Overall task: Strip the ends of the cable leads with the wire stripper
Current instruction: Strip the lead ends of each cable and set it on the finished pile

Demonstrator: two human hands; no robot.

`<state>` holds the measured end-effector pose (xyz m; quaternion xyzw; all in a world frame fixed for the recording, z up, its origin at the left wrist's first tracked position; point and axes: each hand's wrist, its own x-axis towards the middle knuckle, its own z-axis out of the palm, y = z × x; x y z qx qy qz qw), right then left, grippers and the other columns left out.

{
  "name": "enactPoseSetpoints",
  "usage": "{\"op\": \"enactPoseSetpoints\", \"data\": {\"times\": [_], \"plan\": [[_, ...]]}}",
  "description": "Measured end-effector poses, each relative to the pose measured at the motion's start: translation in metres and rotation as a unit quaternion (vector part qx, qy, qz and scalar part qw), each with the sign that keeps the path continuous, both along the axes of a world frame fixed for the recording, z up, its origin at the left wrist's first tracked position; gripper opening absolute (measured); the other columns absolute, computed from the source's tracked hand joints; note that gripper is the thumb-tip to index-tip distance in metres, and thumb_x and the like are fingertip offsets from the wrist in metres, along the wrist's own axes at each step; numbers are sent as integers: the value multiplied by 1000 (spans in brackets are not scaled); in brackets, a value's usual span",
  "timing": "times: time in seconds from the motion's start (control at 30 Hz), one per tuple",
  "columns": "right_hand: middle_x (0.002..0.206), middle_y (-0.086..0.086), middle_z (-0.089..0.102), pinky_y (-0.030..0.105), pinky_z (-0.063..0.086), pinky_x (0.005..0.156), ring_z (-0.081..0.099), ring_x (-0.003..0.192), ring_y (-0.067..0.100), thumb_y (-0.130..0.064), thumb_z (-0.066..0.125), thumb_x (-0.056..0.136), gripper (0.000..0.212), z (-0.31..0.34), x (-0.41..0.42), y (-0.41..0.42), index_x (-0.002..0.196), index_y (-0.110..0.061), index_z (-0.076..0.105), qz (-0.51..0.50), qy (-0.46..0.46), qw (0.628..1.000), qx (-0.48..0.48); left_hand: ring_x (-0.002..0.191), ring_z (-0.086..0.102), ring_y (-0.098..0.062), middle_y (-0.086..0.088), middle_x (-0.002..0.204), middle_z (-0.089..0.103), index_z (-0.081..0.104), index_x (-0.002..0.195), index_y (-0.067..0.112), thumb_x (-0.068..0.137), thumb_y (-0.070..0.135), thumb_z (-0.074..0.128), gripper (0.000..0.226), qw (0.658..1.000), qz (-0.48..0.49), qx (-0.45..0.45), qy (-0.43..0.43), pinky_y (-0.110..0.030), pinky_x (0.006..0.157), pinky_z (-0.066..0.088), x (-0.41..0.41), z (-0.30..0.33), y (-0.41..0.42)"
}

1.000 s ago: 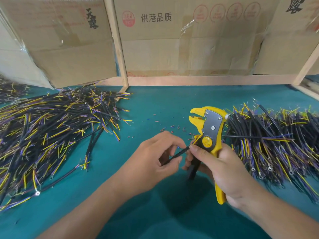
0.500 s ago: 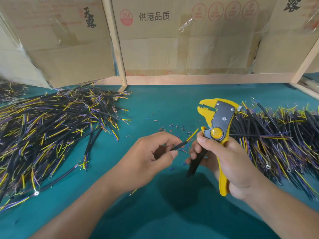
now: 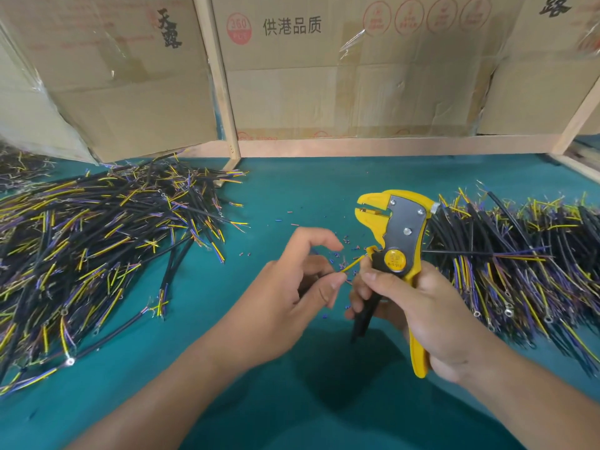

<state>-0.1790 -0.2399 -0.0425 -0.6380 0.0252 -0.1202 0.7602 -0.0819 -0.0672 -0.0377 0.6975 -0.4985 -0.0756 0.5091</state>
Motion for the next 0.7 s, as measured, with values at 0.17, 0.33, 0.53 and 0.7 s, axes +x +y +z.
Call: {"op": "enactPoseSetpoints", "data": {"times": [0.17,0.33,0.53,0.7], "plan": [[71,8,56,40,58,71,59,67,25,-20,65,86,16,0,-1,0,80,-5,62,9,5,1000,15,65,48,-10,8,76,54,48,123,37,106,37,40,19,989,19,43,-141,-19,59,40,2,2,-1],[72,7,55,43,57,72,58,68,25,-19,63,88,10,1,-1,-2,81,-14,66,21,12,999,21,68,50,-22,6,75,53,48,120,38,106,34,39,17,995,-1,21,-102,-40,65,45,0,2,-1],[73,8,55,41,57,72,59,69,24,-19,62,89,11,1,0,-4,83,-12,66,34,15,999,17,67,48,-25,8,76,56,38,109,37,106,39,37,4,998,-21,26,-62,-44,65,41,2,0,0],[73,8,56,43,57,72,59,69,25,-19,63,88,9,2,0,-4,81,-14,67,29,24,999,18,73,51,-23,12,79,54,35,106,40,105,47,33,7,996,3,35,-81,-43,72,47,3,-1,-2]]}}
